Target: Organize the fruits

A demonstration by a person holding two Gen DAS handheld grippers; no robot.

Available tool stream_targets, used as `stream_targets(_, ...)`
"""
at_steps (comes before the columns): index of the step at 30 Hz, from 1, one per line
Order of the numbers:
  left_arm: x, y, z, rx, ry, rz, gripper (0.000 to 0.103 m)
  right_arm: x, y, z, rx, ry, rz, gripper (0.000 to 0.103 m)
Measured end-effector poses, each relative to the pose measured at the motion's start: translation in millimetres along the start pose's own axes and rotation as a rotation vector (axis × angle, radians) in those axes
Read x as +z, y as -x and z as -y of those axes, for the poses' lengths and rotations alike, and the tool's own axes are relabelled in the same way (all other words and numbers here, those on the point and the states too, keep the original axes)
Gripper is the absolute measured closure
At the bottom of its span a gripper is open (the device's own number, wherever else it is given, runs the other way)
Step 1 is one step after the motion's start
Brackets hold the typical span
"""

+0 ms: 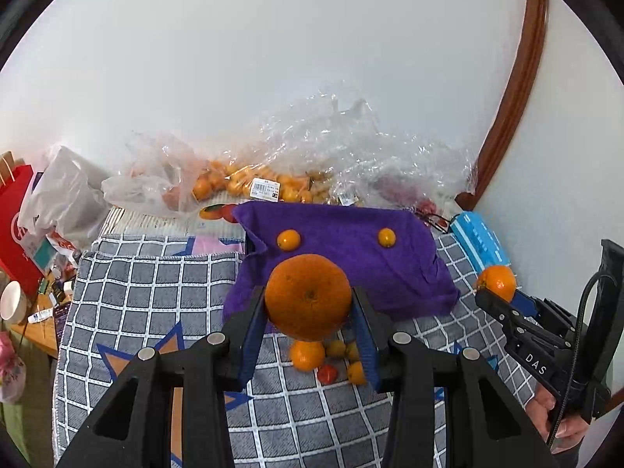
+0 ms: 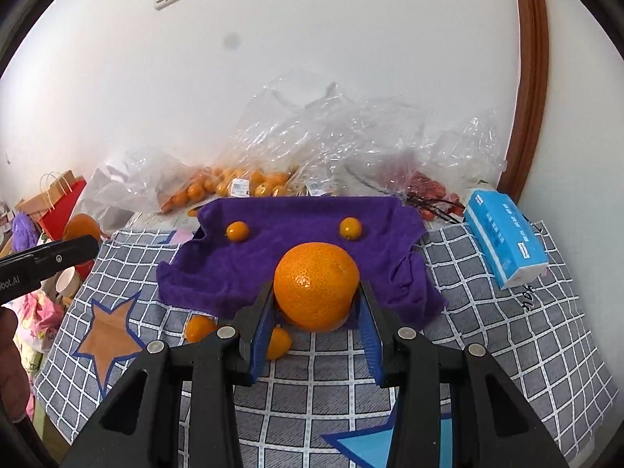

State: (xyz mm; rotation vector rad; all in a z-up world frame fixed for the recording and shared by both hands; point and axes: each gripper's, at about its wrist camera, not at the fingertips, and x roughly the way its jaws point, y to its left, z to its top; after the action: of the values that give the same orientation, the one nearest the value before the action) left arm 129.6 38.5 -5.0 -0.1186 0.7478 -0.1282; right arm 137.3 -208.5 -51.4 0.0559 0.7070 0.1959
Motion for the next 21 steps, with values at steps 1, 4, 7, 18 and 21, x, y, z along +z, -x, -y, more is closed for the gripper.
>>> stream_targets(1,2,-2,0,-0.002,0.0,-0.001,0.063,1,-1,0,0.0,0.002,0.001,0.063)
stream_targets(4,8,-6,0,0.005,-0.008,-0.004,0.063,7,-5,2,0.005,0.001,0.004,0.063)
stream_targets(7,16,-10,-1,0.007,-0.009,0.005,0.063,15,-10,4,0.008,-0.007,0.01,0.063)
stream_targets(18,36,-31,-9,0.005,0.001,-0.004,0.063,35,-26,11,-0.01,-0.005,0.03,0.063)
stream_targets(21,40,-40,-12,-0.001,0.006,-0.008,0.063,40,-33,13,-0.016,-0.007,0.028,0.063)
